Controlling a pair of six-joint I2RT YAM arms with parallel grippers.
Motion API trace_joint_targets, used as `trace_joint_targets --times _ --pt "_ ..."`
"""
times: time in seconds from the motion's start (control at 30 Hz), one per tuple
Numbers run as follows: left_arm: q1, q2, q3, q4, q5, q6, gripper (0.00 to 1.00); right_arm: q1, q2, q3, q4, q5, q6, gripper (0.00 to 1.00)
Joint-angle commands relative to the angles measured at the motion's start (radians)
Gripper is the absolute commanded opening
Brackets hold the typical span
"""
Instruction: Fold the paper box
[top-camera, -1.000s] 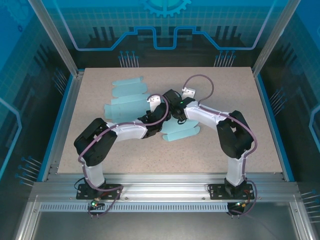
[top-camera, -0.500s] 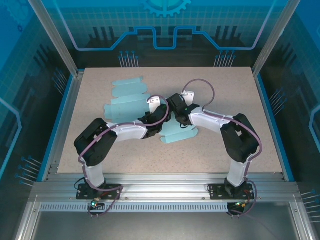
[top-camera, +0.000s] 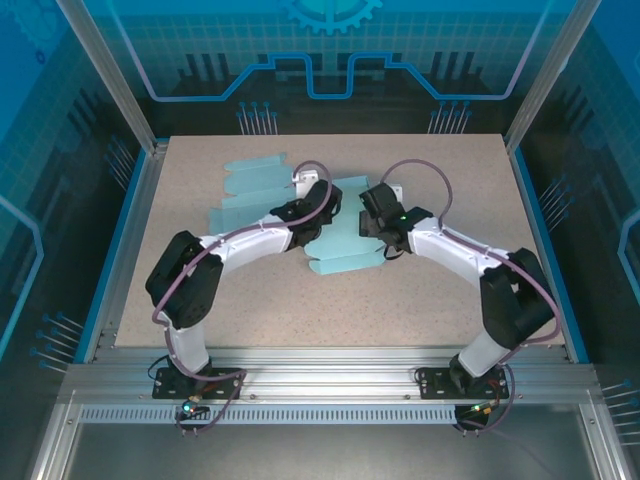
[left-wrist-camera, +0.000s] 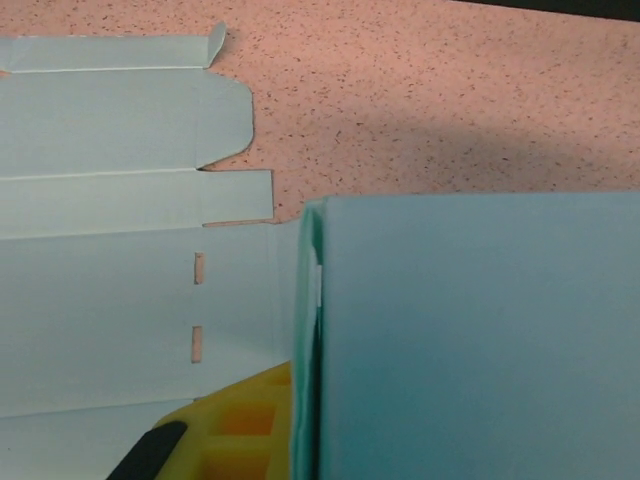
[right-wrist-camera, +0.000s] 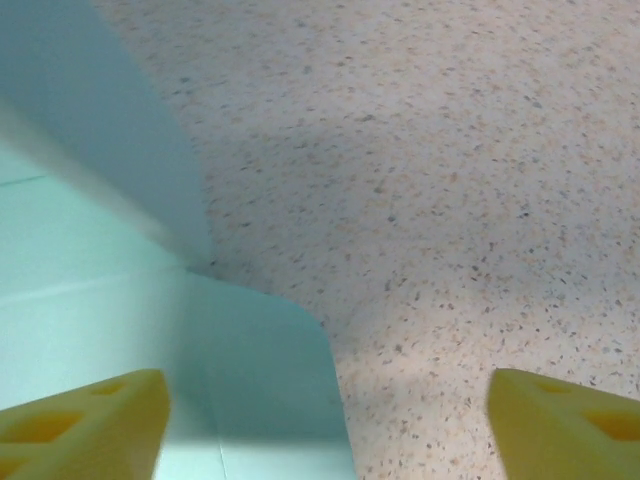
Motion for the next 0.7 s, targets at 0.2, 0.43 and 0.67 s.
trace_joint_targets --times 0.2,0.43,0.67 --pt "0.033 0.076 0.177 -0.312 0.205 0.240 0.00 -0.060 -0.232 -0.022 -0.108 -0.230 -0.056 0.99" --pt "0.053 0.131 0.329 -0.583 0.439 0.461 0.00 -0.195 -0.332 -0.004 -0.199 -0.330 -0.049 1.00" --pt "0.040 0.202 0.423 -0.769 0.582 0.709 0.01 -0.317 -0.345 -0.023 -0.187 -0.494 -0.066 1.00"
